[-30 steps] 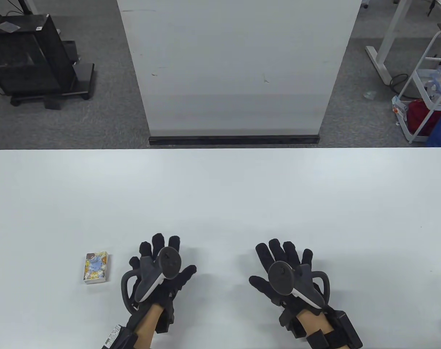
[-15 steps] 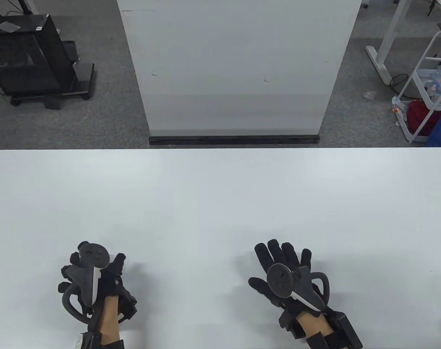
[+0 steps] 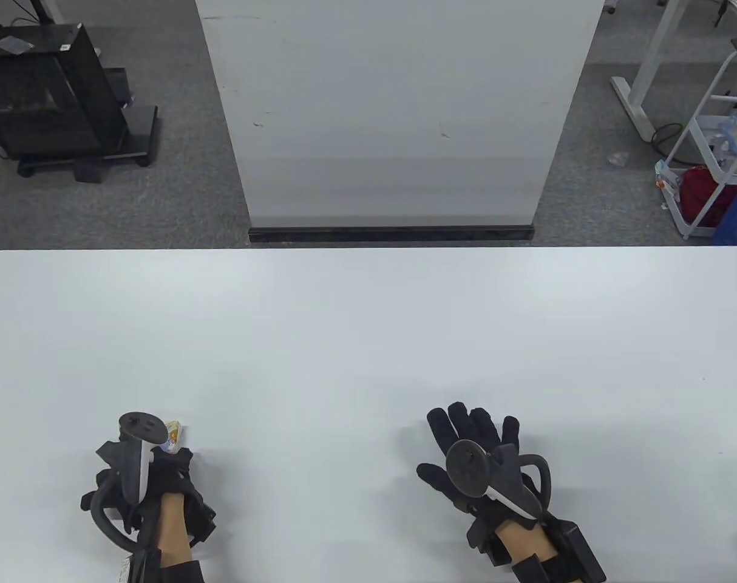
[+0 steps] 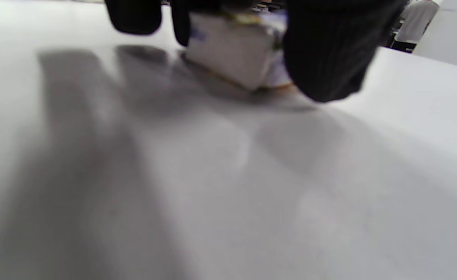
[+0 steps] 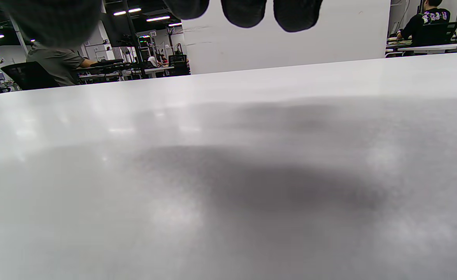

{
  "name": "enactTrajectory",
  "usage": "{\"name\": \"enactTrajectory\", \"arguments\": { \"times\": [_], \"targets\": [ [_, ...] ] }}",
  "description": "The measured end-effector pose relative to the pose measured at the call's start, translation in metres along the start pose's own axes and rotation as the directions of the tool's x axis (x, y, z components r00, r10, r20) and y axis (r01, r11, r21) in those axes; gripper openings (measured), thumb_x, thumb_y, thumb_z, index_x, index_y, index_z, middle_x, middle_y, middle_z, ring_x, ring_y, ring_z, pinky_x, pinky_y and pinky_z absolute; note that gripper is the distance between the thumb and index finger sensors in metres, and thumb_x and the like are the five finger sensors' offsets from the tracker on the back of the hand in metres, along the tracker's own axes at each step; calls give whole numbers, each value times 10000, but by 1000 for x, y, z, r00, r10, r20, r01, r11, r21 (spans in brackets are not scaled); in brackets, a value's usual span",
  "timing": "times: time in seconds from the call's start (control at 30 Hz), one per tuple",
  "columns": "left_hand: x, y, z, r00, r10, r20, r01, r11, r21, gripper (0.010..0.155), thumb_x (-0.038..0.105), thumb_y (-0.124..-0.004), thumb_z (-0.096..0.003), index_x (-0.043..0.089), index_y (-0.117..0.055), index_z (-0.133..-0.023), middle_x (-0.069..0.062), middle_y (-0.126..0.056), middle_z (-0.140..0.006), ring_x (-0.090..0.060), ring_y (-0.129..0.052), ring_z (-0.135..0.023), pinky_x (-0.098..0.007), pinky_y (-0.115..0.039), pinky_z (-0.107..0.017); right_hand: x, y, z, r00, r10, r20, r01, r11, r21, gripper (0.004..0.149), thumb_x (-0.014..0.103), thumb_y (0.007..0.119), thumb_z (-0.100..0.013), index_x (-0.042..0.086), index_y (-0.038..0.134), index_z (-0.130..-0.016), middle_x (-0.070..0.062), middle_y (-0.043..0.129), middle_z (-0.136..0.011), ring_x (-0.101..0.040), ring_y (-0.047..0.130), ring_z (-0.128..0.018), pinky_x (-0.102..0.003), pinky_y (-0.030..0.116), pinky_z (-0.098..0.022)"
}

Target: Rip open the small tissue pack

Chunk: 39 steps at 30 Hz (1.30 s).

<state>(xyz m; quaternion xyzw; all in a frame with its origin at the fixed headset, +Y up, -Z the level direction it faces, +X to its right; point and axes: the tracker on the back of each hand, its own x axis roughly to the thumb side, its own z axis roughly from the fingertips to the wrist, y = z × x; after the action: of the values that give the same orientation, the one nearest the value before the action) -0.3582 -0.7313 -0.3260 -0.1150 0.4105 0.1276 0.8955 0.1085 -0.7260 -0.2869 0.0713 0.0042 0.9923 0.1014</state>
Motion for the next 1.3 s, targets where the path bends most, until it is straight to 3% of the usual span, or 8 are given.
{"name": "enactTrajectory", "arguments": {
  "times": [0.2,0.33,0.63,0.8,1.03,1.3],
  "targets": [
    [7,0,3,999,8,43,-10,999,36,825,396,-854,-515,219,-314,-1113,-121,-552,-1119,-428,-582,-1022,-732,-311,-749,0,1,-1,1000,-2,-1,2,1000,6,874,704,731,-436,361,420,-1177,-37,451,-1247,-414,508,-1118,-725,332,-751],
    [16,4,16,983,72,169,-78,996,31,826,400,-857,-508,210,-325,-1110,-125,-584,-1105,-414,-642,-994,-725,-351,-749,1,0,0,1000,1,-1,-1,1000,0,867,697,733,-439,360,425,-1176,-36,465,-1243,-410,518,-1116,-725,335,-751],
    [44,16,55,811,226,540,-234,971,-54,826,414,-859,-501,214,-336,-1107,-121,-606,-1097,-396,-701,-964,-705,-430,-746,4,-2,1,1000,-4,7,4,1000,-18,855,681,743,-443,354,437,-1172,-35,494,-1233,-408,546,-1104,-719,352,-750],
    [69,6,82,752,134,645,-146,989,-36,826,417,-860,-499,208,-342,-1107,-124,-618,-1090,-393,-716,-953,-701,-448,-742,4,-3,2,999,-31,12,31,999,-27,849,677,749,-444,354,448,-1168,-29,523,-1223,-401,571,-1094,-712,364,-754],
    [103,-17,133,611,-16,792,-2,1000,23,824,423,-857,-497,211,-344,-1107,-119,-626,-1086,-387,-727,-947,-696,-455,-742,1,2,1,1000,-29,-6,29,999,-44,848,688,763,-430,340,499,-1157,-24,609,-1188,-396,645,-1056,-698,411,-749],
    [120,-39,169,496,-94,863,84,995,60,828,426,-856,-497,202,-343,-1106,-124,-635,-1079,-383,-740,-936,-685,-474,-742,13,-1,8,997,-56,47,60,995,-79,831,677,776,-425,339,534,-1144,-7,683,-1145,-370,676,-1040,-687,423,-754]
  ]
}}
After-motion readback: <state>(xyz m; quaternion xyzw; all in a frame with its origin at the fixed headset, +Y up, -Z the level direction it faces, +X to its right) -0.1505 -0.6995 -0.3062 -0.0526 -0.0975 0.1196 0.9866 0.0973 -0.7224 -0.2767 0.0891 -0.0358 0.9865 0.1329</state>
